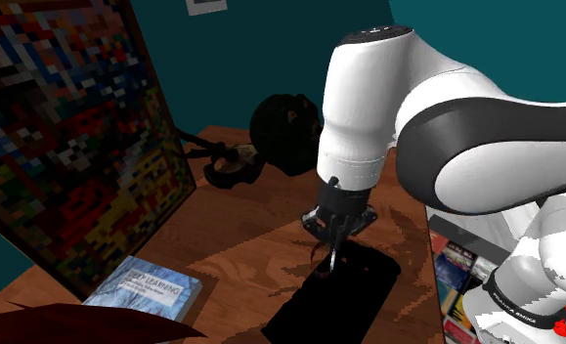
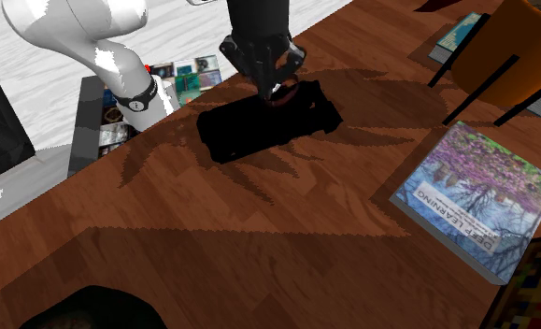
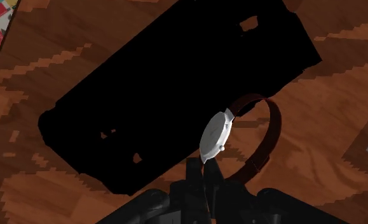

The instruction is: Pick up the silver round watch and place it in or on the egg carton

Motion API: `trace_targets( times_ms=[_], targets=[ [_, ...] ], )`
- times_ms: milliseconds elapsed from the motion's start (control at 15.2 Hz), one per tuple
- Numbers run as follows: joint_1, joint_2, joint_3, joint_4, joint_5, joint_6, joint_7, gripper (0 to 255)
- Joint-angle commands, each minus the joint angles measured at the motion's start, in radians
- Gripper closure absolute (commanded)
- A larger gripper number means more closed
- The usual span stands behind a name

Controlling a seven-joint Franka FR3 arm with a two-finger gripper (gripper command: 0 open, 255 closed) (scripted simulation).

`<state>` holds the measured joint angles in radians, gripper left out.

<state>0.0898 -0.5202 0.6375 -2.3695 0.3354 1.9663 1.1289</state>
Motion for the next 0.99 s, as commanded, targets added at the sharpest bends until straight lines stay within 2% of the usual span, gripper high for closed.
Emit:
trace_targets(
  times_ms=[0, 924],
  targets=[
    [0.052, -0.111, -0.027, -0.078, 0.046, -0.033, -0.01, 255],
    [0.053, -0.04, 0.046, -0.216, 0.082, 0.176, -0.013, 255]
  ],
)
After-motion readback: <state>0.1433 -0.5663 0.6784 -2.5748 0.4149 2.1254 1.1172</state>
